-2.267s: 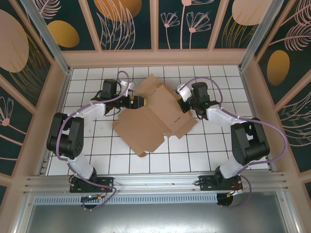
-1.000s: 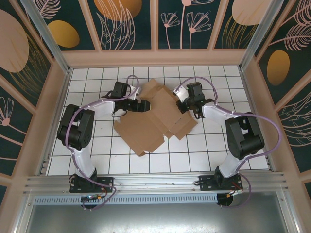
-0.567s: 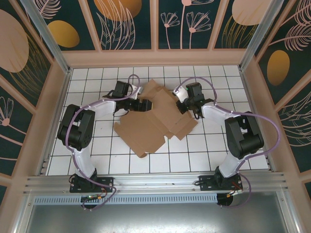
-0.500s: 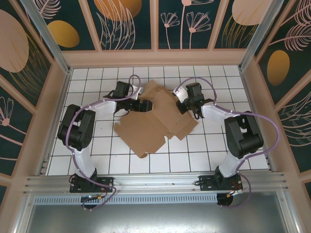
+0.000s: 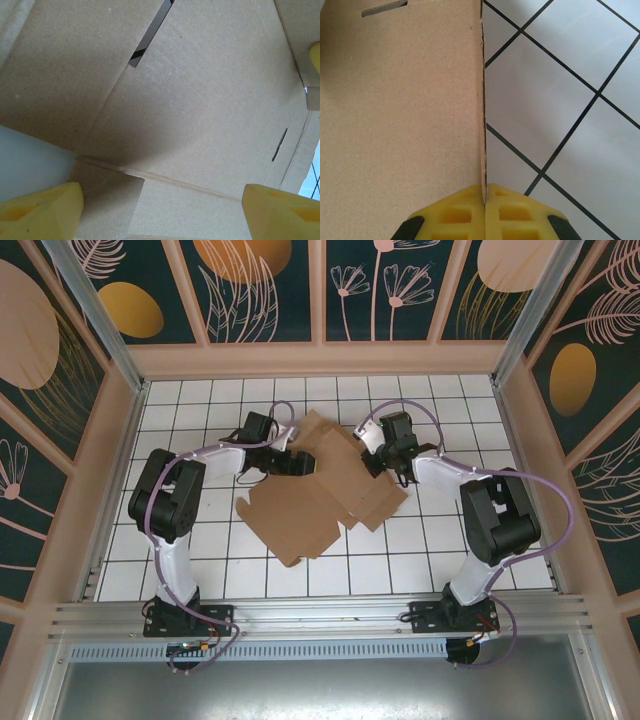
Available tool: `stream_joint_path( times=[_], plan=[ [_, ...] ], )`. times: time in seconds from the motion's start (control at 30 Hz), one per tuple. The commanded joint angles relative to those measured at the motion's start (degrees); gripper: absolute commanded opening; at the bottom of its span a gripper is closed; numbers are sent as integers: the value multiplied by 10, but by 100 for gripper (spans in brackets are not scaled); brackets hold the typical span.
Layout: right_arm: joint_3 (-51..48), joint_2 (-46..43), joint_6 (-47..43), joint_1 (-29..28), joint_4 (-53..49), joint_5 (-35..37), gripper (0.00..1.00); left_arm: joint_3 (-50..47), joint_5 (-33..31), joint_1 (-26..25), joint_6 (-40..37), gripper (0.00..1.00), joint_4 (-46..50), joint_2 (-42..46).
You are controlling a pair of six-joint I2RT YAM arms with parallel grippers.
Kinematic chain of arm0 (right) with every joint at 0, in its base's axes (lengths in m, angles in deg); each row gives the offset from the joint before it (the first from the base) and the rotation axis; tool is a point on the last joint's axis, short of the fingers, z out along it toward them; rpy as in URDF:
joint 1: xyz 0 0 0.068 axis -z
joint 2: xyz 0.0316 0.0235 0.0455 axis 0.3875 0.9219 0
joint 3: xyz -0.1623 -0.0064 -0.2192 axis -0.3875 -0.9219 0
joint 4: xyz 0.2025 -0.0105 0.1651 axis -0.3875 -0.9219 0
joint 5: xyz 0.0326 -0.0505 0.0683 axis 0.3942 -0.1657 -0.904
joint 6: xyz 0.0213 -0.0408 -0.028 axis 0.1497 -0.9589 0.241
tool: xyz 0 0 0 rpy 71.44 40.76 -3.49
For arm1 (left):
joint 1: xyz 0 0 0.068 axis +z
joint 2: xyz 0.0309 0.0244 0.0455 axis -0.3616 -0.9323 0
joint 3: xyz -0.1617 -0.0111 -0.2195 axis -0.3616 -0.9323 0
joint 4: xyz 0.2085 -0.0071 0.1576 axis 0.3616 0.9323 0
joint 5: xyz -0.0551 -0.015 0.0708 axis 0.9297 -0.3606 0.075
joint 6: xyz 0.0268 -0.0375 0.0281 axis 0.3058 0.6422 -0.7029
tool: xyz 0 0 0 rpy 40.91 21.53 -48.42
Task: Fold the paper box
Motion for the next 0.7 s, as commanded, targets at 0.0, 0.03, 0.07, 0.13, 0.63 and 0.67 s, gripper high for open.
stream_joint_path(
  times=[0.0, 0.03, 0.07, 0.13, 0.63, 0.67],
  plan=[
    [22, 0, -9, -3, 7, 20, 0, -19, 12, 1, 25, 86, -52, 74],
    [21, -2, -9, -3, 8, 24, 0, -26, 12, 1, 34, 88, -75, 97],
    [22, -3, -8, -4, 8, 30, 0, -31, 8, 2, 45, 90, -94, 117],
    [23, -7, -13, -7, 2, 42, 0, -40, -5, 7, 68, 93, -127, 155],
    [20, -49, -84, -58, 11, 196, 0, -129, -110, 65, 145, 99, -232, 233],
    [17, -51, -89, -61, 20, 207, 0, -129, -110, 66, 146, 99, -233, 231]
  ],
)
